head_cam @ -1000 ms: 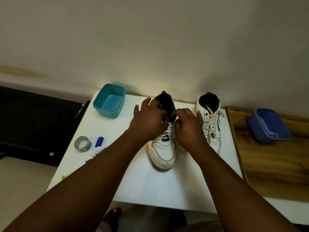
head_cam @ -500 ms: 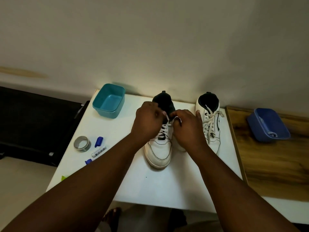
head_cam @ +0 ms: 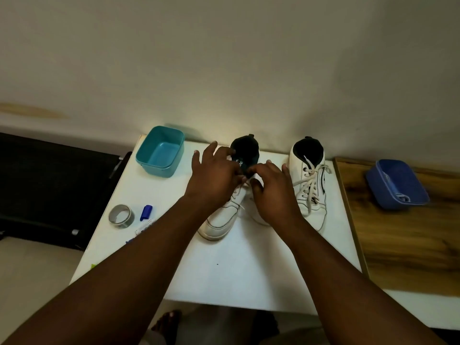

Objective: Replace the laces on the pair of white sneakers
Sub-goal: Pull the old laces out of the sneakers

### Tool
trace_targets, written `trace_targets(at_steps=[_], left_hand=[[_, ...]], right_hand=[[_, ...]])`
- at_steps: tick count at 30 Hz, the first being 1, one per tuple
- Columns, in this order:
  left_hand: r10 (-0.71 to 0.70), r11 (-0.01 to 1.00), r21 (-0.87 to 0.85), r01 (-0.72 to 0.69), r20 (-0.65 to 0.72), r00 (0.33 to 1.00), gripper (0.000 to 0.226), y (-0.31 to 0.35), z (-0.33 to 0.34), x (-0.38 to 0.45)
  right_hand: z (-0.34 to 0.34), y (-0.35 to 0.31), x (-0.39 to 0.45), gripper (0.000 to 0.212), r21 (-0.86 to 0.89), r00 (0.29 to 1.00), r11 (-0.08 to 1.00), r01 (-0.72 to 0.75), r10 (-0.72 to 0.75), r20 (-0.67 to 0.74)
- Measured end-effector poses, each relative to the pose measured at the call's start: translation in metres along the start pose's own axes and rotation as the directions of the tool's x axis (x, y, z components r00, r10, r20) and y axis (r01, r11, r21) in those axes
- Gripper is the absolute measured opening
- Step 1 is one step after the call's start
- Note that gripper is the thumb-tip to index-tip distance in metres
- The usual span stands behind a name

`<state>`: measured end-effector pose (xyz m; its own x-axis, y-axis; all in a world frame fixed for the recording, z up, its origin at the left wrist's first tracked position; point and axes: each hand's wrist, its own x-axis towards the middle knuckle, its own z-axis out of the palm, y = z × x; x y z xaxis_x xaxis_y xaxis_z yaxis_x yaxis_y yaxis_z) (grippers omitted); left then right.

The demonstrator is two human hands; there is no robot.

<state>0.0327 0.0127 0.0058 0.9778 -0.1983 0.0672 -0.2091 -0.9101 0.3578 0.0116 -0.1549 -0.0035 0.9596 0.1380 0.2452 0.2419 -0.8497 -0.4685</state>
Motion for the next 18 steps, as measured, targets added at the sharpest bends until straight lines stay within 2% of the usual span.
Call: trace_targets(at_steps=[1, 2, 3, 4, 5, 6, 7, 8, 9, 10, 12, 13, 14, 16, 18], left_hand=[[0.0, 0.997, -0.078, -0.003, -0.047, 0.999, 0.021, -0.002, -0.001, 0.002], [-0.048, 0.974, -0.227, 0.02, -0.119, 0.992, 0.018, -0.003, -0.005, 0.003], [-0.177, 0.9, -0.427, 0.081, -0.189, 0.966, 0.015, -0.003, -0.012, 0.003], [-0.35, 0.785, -0.6, 0.155, -0.222, 0.91, 0.015, -0.005, -0.021, 0.005], [-0.502, 0.689, -0.691, 0.219, -0.236, 0.832, 0.017, -0.008, -0.028, 0.006], [-0.591, 0.663, -0.692, 0.285, -0.25, 0.766, 0.019, -0.014, -0.033, 0.006], [-0.604, 0.716, -0.611, 0.337, -0.301, 0.738, 0.02, -0.02, -0.035, 0.005], [-0.546, 0.8, -0.493, 0.342, -0.362, 0.755, 0.02, -0.025, -0.036, 0.003], [-0.435, 0.879, -0.381, 0.287, -0.391, 0.811, 0.027, -0.026, -0.034, 0.0], [-0.287, 0.934, -0.313, 0.173, -0.364, 0.886, 0.036, -0.022, -0.031, -0.003], [-0.024, 0.989, -0.149, -0.007, -0.205, 0.978, 0.042, -0.008, -0.019, -0.008], [0.037, 0.998, -0.045, -0.041, -0.09, 0.995, 0.04, 0.001, -0.013, -0.01], [0.061, 0.998, 0.023, -0.061, 0.008, 0.998, 0.038, 0.007, -0.007, -0.01], [0.061, 0.998, 0.013, -0.063, 0.08, 0.995, 0.031, 0.011, -0.002, -0.007], [0.048, 0.994, -0.099, -0.049, -0.01, 0.999, 0.021, 0.008, -0.001, -0.004]], right_hand=[[0.0, 0.001, 0.001, 0.024, -0.005, 1.0, 1.0, 0.0, 0.0, -0.012], [0.0, 0.003, 0.002, 0.024, -0.007, 1.0, 1.0, -0.002, 0.002, -0.024], [-0.001, 0.004, 0.002, 0.025, -0.004, 0.999, 1.0, -0.005, 0.005, -0.035], [-0.002, 0.006, 0.003, 0.026, 0.002, 0.999, 1.0, -0.008, 0.008, -0.042], [-0.003, 0.008, 0.003, 0.027, 0.006, 0.999, 1.0, -0.011, 0.011, -0.046], [-0.003, 0.009, 0.003, 0.028, 0.011, 0.999, 1.0, -0.015, 0.015, -0.047], [-0.004, 0.009, 0.002, 0.028, 0.015, 0.999, 1.0, -0.018, 0.019, -0.048], [-0.004, 0.009, 0.001, 0.029, 0.018, 0.999, 1.0, -0.02, 0.021, -0.05], [-0.004, 0.008, 0.001, 0.029, 0.015, 0.999, 1.0, -0.019, 0.02, -0.051], [-0.005, 0.007, 0.001, 0.029, 0.008, 0.999, 1.0, -0.014, 0.015, -0.049], [-0.005, 0.005, 0.002, 0.028, -0.014, 0.999, 1.0, 0.0, 0.0, -0.034], [-0.005, 0.003, 0.002, 0.028, -0.03, 1.0, 1.0, 0.006, -0.006, -0.025], [-0.005, 0.003, 0.002, 0.028, -0.047, 1.0, 0.999, 0.006, -0.007, -0.019], [-0.005, 0.004, 0.002, 0.027, -0.072, 1.0, 0.997, 0.0, -0.002, -0.024], [-0.006, 0.006, 0.001, 0.027, -0.075, 0.999, 0.997, -0.009, 0.006, -0.04]])
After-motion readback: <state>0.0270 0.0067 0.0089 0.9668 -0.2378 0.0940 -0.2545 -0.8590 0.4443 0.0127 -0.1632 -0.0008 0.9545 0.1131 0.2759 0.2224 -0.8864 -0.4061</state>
